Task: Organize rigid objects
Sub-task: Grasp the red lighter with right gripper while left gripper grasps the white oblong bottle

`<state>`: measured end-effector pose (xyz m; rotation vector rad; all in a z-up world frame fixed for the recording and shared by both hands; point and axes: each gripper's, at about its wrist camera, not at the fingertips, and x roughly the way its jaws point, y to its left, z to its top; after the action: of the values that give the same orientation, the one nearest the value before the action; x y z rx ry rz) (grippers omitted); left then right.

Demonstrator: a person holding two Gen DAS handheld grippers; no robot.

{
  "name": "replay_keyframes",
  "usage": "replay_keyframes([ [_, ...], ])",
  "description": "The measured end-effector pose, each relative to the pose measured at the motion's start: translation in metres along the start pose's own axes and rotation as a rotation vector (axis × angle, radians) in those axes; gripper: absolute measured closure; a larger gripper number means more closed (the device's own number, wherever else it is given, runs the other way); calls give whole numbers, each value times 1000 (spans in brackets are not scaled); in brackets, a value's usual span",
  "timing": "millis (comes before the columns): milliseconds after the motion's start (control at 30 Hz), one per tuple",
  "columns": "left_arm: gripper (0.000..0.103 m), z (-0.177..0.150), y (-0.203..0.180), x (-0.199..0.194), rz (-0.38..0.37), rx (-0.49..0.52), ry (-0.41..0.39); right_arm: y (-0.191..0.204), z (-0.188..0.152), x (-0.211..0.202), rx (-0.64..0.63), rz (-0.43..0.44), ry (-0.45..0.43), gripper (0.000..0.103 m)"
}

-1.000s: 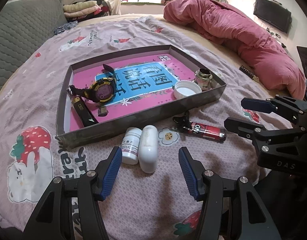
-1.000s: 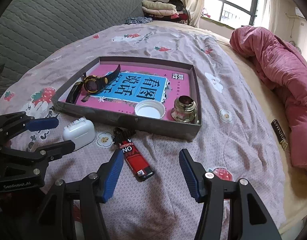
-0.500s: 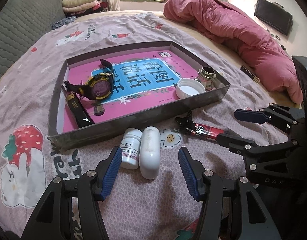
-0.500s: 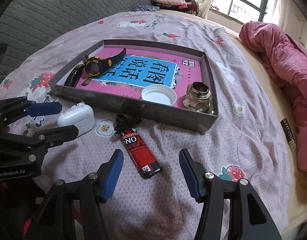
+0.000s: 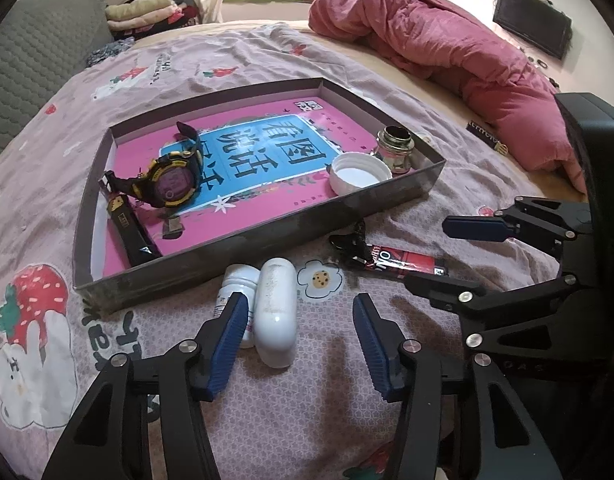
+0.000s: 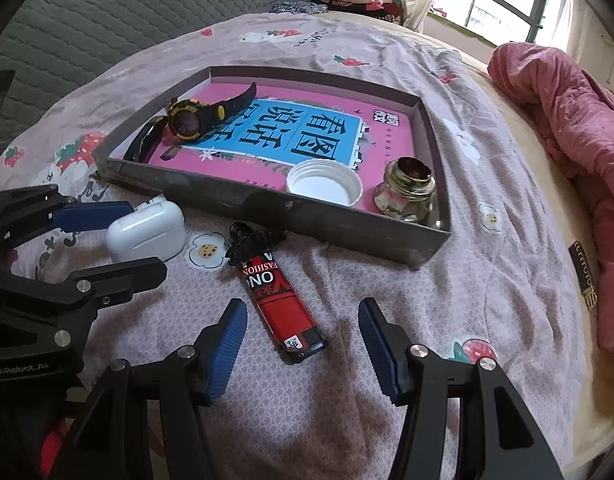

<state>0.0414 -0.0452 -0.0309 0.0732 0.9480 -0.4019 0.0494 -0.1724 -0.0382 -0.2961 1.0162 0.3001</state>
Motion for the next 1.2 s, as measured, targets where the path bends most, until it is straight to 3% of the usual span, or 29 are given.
replay_keyframes([
  [333,51,-2,-2,7,-20,1,30,10,6,17,-77,9,33,46],
  [600,51,-2,-2,14,-23,-5,49,5,9,28,-49,61,51,48],
  [867,52,-2,-2,22,-14,-9,68,11,8,28,-71,111,48,73],
  [1200,58,-3,5,29,-18,-44,88,6,7,20,-48,156,63,79],
])
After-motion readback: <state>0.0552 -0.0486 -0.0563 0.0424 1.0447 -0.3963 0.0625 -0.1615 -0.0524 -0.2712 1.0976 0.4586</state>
